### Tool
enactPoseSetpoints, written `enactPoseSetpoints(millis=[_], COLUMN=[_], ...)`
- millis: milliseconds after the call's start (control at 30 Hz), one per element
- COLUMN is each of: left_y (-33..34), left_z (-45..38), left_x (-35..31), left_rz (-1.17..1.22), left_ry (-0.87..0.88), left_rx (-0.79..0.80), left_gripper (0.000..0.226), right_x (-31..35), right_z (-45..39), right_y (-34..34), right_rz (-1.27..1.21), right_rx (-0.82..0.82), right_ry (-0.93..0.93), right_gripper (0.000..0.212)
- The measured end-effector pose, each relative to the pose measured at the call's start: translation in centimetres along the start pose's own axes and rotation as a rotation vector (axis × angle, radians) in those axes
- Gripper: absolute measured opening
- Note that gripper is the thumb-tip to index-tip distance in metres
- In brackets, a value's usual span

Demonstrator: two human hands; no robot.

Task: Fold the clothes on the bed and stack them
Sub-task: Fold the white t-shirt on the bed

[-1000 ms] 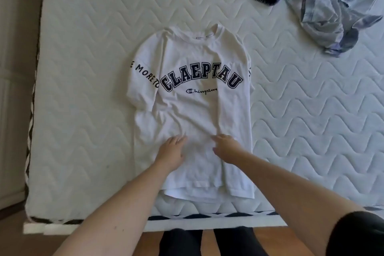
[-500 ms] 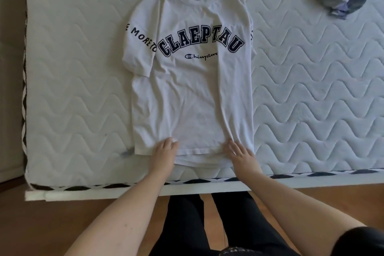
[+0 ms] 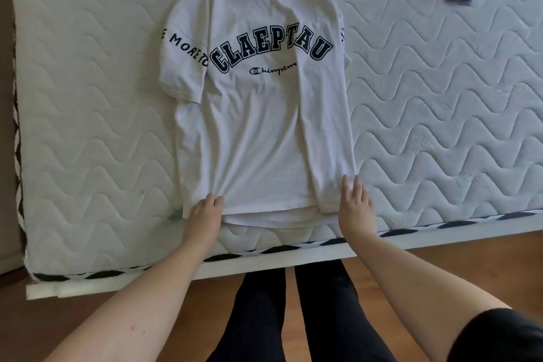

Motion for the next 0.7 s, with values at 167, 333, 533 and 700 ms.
enactPoseSetpoints(millis=[167, 333, 533, 700], left_y=[0.2, -0.2, -1.3, -1.6], left_z=[1.3, 2.6, 4.8, 4.8], left_x=[1.2, 3.8, 5.5, 4.1], left_rz=[0.067, 0.146, 0.182, 0.242], left_ry=[-0.094, -0.231, -0.288, -0.178], left_rx=[-0.042, -0.059, -0.135, -0.16], left_gripper=[0.038, 0.044, 0.025, 0.026], right_x=[-1.5, -3.5, -6.2, -5.7], right_z=[0.0, 1.4, 3.0, 3.9], right_y=[-0.9, -2.1, -3.2, -4.1], right_rz=[-0.021, -0.062, -0.121, -0.312], right_rx=[0.021, 0.013, 0.011, -0.057], right_ry=[-0.02, -0.047, 0.011, -0.066], right_gripper=[0.032, 0.024, 0.022, 0.01])
Point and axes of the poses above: each hand's wrist, its own z-axis away from the middle knuckle, its own y-axis out of the palm, x = y × z, the point moved 4 cm from there along -z, towards the middle knuckle
